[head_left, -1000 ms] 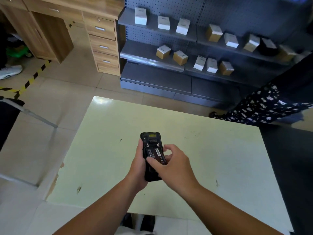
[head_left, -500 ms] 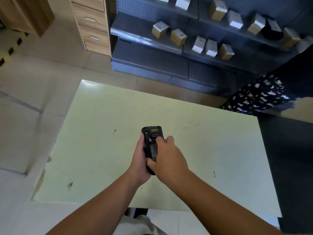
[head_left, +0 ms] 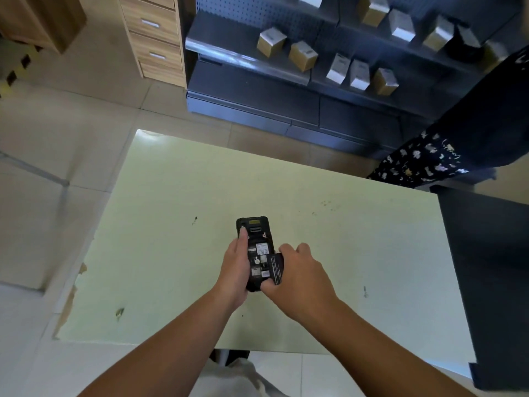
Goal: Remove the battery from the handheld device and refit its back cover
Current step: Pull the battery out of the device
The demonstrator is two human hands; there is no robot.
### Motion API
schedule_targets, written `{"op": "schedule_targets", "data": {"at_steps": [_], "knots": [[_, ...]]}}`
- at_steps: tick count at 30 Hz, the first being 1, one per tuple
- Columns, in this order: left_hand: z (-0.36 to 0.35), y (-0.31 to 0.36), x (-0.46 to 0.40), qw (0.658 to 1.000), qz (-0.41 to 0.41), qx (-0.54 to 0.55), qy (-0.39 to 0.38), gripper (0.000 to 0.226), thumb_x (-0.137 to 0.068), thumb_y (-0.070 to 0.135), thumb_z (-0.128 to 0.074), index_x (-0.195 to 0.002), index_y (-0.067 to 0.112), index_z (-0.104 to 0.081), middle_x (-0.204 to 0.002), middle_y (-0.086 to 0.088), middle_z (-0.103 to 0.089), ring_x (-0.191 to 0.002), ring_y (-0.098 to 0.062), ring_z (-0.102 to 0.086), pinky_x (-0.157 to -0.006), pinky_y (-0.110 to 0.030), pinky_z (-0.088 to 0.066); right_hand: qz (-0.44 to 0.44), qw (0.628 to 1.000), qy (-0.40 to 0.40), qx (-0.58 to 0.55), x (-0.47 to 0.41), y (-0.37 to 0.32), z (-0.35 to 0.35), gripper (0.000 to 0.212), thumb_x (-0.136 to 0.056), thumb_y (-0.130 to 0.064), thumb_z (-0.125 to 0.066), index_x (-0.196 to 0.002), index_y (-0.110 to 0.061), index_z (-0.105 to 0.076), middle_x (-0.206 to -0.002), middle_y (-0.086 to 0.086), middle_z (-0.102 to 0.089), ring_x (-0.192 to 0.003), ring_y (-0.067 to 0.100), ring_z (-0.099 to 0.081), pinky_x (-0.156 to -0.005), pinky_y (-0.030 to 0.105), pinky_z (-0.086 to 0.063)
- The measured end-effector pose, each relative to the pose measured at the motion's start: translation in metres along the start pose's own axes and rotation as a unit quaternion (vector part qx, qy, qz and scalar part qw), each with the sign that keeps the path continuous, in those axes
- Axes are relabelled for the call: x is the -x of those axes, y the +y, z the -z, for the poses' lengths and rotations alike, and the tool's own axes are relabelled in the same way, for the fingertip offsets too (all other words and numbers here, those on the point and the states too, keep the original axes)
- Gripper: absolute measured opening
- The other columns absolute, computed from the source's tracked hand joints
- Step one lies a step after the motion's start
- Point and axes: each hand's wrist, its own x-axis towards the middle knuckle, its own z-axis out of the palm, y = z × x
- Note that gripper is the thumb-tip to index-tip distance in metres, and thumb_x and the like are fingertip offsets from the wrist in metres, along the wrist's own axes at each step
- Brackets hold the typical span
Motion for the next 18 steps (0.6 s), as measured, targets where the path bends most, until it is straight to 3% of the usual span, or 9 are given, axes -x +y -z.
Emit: {"op": "schedule_targets", "data": {"at_steps": [2,5,9,12,15,18], "knots": [[0.001,-0.005,-0.007,0.994,-0.056,-0.073,0.055,0.050,-0.101,0.059,-0.043,-0.111,0.016,-0.068,-0.104,-0.013,-0.078,-0.093,-0.033,-0.076,-0.073,-0.043,-0.061,0.003,1.000,0.013,0.005,0.003,0.001,-0.001,0.040,-0.083,-0.039,-0.064,-0.115,-0.020,-0.051,-0.105,0.003,-0.047,-0.086,0.026,-0.061,-0.071,0.035,-0.054],[0.006,-0.015,-0.017,0.974,-0.112,-0.168,0.100,0.037,-0.103,0.051,-0.045,-0.107,0.018,-0.062,-0.098,-0.009,-0.075,-0.088,-0.027,-0.074,-0.081,-0.048,-0.061,0.009,0.999,0.020,0.024,0.007,0.002,-0.002,0.036,-0.086,-0.038,-0.062,-0.115,-0.020,-0.050,-0.104,0.003,-0.047,-0.078,0.023,-0.056,-0.063,0.030,-0.045],[0.015,-0.023,-0.023,0.942,-0.147,-0.265,0.144,0.032,-0.104,0.044,-0.047,-0.109,0.014,-0.059,-0.089,-0.003,-0.069,-0.079,-0.021,-0.068,-0.063,-0.032,-0.051,0.012,0.999,0.026,0.022,0.009,0.007,-0.005,0.036,-0.085,-0.029,-0.061,-0.118,-0.018,-0.052,-0.102,0.001,-0.045,-0.076,0.021,-0.048,-0.057,0.026,-0.035],[0.023,-0.027,-0.027,0.923,-0.169,-0.306,0.163,0.033,-0.105,0.039,-0.047,-0.097,0.011,-0.062,-0.084,-0.004,-0.068,-0.079,-0.029,-0.069,-0.057,-0.029,-0.047,0.008,0.999,0.025,0.021,0.010,0.012,-0.008,0.040,-0.086,-0.028,-0.061,-0.123,-0.018,-0.051,-0.110,0.004,-0.053,-0.083,0.019,-0.047,-0.066,0.027,-0.038],[0.029,-0.028,-0.032,0.880,-0.171,-0.392,0.205,0.034,-0.103,0.046,-0.045,-0.101,0.017,-0.064,-0.095,-0.003,-0.068,-0.089,-0.028,-0.067,-0.064,-0.035,-0.049,-0.001,0.999,0.028,0.017,0.012,0.014,-0.009,0.042,-0.086,-0.028,-0.060,-0.125,-0.017,-0.050,-0.115,0.006,-0.055,-0.092,0.023,-0.053,-0.071,0.029,-0.043],[0.032,-0.027,-0.029,0.828,-0.192,-0.475,0.228,0.035,-0.102,0.043,-0.048,-0.126,0.020,-0.060,-0.121,-0.005,-0.057,-0.109,-0.028,-0.059,-0.073,-0.040,-0.047,-0.002,0.999,0.039,0.021,0.017,0.017,-0.011,0.043,-0.088,-0.028,-0.059,-0.128,-0.018,-0.048,-0.116,0.006,-0.054,-0.097,0.023,-0.055,-0.071,0.028,-0.044]]}}
